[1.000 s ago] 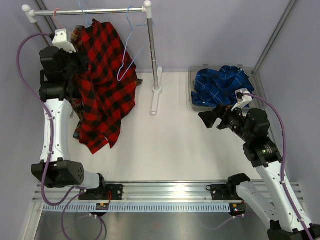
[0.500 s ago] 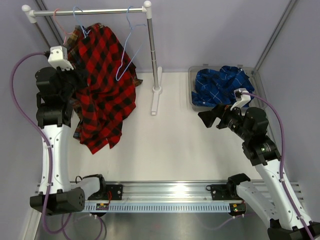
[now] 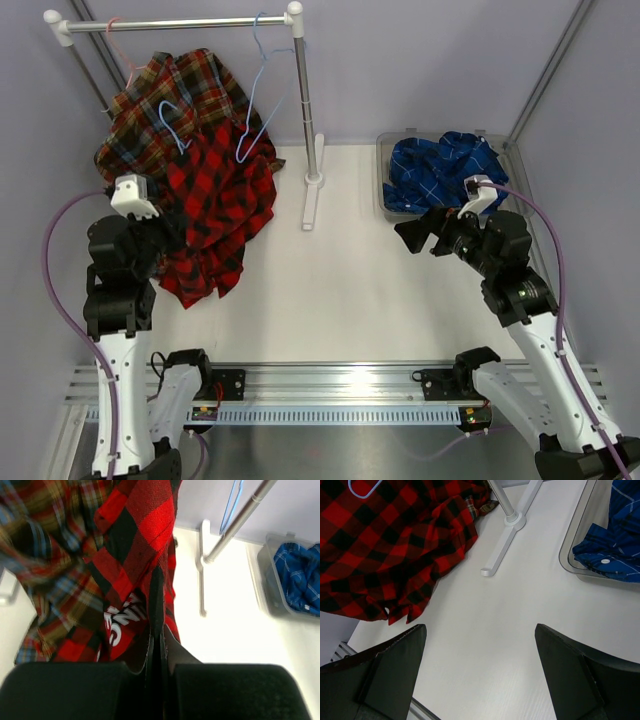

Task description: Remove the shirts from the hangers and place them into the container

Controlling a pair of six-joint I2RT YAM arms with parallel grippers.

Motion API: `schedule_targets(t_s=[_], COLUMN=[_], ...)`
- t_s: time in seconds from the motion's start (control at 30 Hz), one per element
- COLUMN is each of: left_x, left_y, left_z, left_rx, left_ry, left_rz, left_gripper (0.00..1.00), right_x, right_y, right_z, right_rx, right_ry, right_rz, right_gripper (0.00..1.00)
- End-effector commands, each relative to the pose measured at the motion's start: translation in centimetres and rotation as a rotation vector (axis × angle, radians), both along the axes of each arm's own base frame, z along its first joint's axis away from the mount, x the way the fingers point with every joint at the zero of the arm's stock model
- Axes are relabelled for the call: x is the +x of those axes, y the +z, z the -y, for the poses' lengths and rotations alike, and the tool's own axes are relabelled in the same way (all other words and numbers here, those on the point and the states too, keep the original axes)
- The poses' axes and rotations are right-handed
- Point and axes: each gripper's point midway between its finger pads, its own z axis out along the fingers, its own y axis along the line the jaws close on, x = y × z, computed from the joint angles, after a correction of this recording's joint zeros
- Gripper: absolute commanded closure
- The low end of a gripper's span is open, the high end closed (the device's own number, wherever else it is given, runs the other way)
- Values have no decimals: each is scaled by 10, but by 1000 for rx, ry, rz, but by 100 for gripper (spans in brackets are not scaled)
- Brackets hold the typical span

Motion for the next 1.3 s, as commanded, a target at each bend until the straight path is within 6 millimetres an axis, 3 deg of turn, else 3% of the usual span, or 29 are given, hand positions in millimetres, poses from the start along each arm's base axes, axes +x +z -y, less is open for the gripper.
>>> schedule_targets(t_s=[0.0, 0.03, 0.33, 0.7, 0.93, 1.03, 1.17, 1.2, 1.27], left_x=[-20, -27, -71, -104, -121, -131, -140, -147, -147], left_y=[-7, -18, -46, -34, -13, 6, 44, 65, 87], left_z=[14, 18, 32, 63, 91, 105, 116, 117, 122], left_rx=[-46, -58, -53, -35, -25, -23, -17, -6, -9], left_ry=[-51, -67, -123, -319, -520, -626, -717, -732, -769], left_rz=[-7, -43, -128, -53, 3, 38, 107, 158, 201], left_gripper=[100, 100, 100, 100, 100, 100, 100, 100, 100], right_x=[4, 4, 11, 16, 11, 9, 8, 8, 7], right_y=[7, 8, 10, 7, 16, 20, 26, 26, 27], right_z=[-2, -2, 0, -2, -8, -10, -6, -5, -4], right_rx=[-10, -11, -32, -47, -53, -53, -59, -61, -62], right_ry=[-1, 1, -13, -3, 50, 63, 48, 45, 37], right_rz=[34, 35, 38, 24, 58, 68, 87, 90, 95], right_gripper=[1, 0, 0, 1, 1, 0, 1, 1, 1])
